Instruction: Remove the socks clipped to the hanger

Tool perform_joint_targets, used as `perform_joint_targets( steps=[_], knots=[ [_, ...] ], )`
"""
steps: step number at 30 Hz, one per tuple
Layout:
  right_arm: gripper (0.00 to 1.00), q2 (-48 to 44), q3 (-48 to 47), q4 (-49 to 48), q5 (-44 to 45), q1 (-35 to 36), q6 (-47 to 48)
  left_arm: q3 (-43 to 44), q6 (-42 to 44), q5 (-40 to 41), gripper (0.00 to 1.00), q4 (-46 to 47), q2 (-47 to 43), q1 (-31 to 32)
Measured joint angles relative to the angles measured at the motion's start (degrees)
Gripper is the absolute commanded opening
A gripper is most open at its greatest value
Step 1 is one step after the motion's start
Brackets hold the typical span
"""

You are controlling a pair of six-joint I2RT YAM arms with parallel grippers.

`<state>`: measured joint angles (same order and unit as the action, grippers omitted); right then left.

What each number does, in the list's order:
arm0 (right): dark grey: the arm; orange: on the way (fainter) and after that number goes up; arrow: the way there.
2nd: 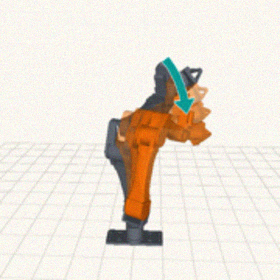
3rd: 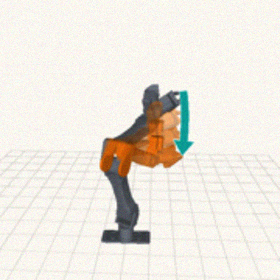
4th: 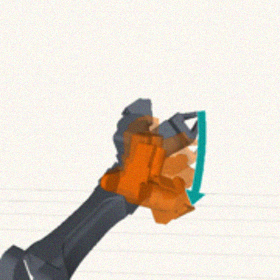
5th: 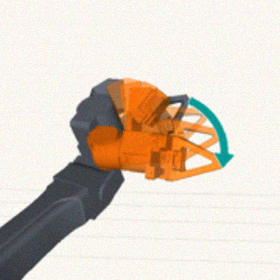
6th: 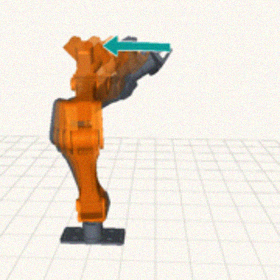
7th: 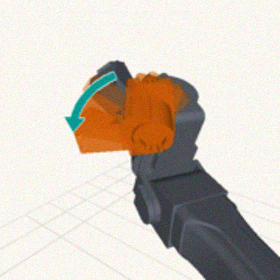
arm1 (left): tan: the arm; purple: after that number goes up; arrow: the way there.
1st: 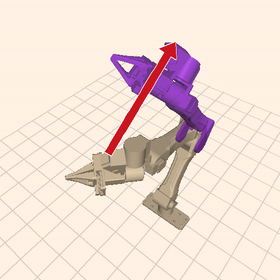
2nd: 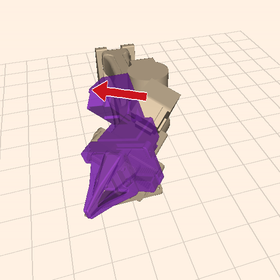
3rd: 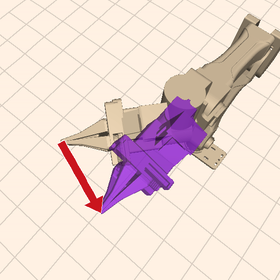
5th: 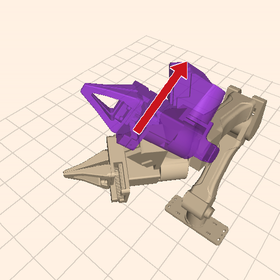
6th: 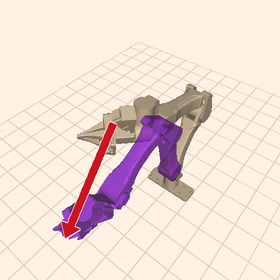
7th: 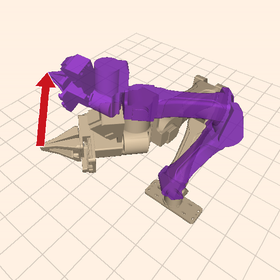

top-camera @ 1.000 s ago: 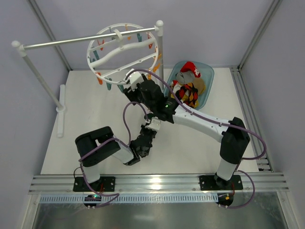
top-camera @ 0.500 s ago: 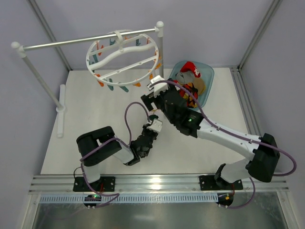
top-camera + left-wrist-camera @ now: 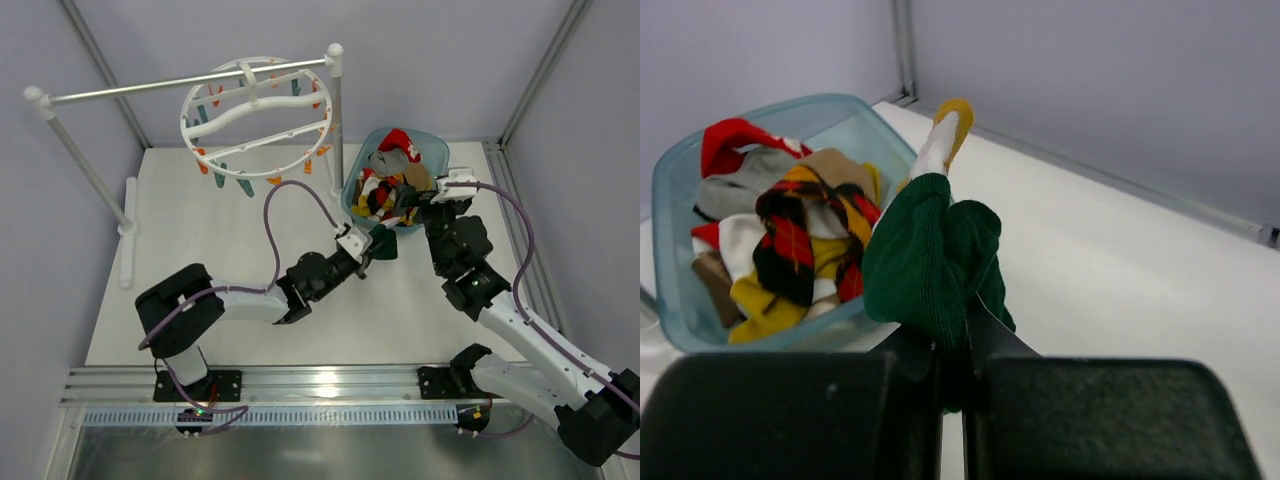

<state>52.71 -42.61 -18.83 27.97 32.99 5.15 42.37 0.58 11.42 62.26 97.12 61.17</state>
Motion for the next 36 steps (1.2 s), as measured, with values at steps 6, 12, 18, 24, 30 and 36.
perform_joint_targets(
  steps=[6, 12, 18, 24, 30, 36],
  knots=[
    [1.00, -7.3, 7.7, -5.7, 2.2, -4.8, -3.4, 13.6, -7.5, -13.2, 0.00, -9.9, -0.2, -8.3],
    [1.00, -13.7, 12.6, -7.7, 3.5, -7.6, -6.2, 34.4, -13.6, -18.7, 0.00, -15.8, 7.4, -13.0],
    [0.99, -19.5, 15.7, -9.3, 5.7, -8.2, -7.1, 53.6, -18.5, -21.7, 0.00, -21.9, 22.0, -13.4],
    [1.00, -24.9, 18.2, -9.5, 6.4, -8.5, -8.3, 57.8, -21.7, -21.7, 0.00, -26.5, 34.1, -15.8],
    [0.99, -25.3, 18.5, -9.9, 6.4, -8.5, -8.7, 59.6, -21.8, -20.5, 0.91, -30.8, 41.5, -16.7],
    [1.00, -23.6, 18.5, -9.9, 5.8, -8.5, -8.9, 59.3, -21.4, -20.3, 0.99, -31.6, 41.2, -15.8]
  ],
)
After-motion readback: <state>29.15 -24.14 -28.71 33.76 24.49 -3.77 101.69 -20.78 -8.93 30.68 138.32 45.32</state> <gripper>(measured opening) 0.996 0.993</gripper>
